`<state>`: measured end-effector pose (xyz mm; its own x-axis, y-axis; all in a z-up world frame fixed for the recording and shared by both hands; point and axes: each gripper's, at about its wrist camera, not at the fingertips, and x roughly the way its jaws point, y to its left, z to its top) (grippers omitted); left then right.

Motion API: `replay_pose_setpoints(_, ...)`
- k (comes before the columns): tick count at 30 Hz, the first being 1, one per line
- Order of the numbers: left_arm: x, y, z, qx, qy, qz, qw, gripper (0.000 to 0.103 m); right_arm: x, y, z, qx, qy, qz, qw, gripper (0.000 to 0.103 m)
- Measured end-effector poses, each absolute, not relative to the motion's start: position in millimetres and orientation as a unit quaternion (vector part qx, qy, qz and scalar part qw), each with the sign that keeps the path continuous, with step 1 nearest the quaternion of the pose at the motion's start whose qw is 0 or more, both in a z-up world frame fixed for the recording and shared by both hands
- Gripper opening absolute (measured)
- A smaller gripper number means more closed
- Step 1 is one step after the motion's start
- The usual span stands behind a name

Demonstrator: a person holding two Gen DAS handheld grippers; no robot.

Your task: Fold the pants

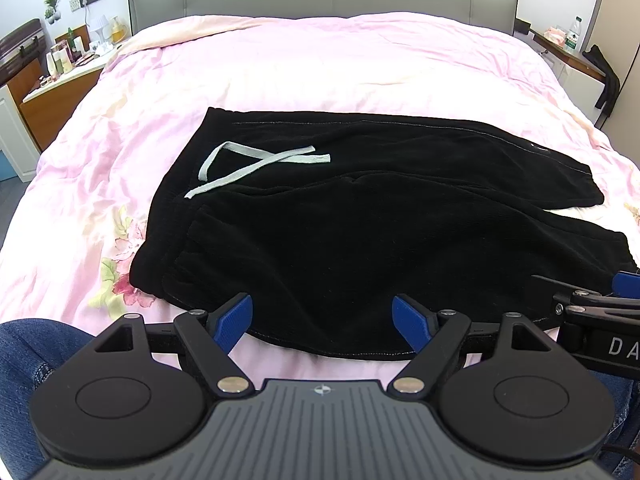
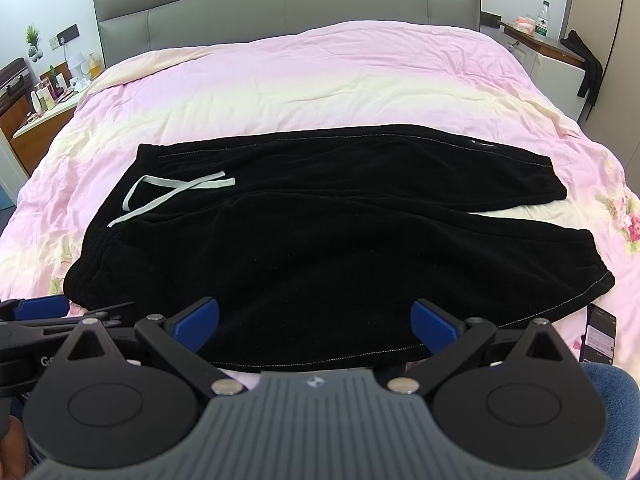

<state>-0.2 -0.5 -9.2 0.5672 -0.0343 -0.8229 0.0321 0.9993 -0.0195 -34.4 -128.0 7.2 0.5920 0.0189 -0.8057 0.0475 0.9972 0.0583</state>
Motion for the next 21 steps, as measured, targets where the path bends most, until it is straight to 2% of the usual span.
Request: replay_pose_setpoints(21,-1.5,-1.7,-12.1,-0.006,0.468,-0.021,0.883,0.093,-34.4,-127.1,2.8,0.037,0.453,-0.009,0.891,0.098)
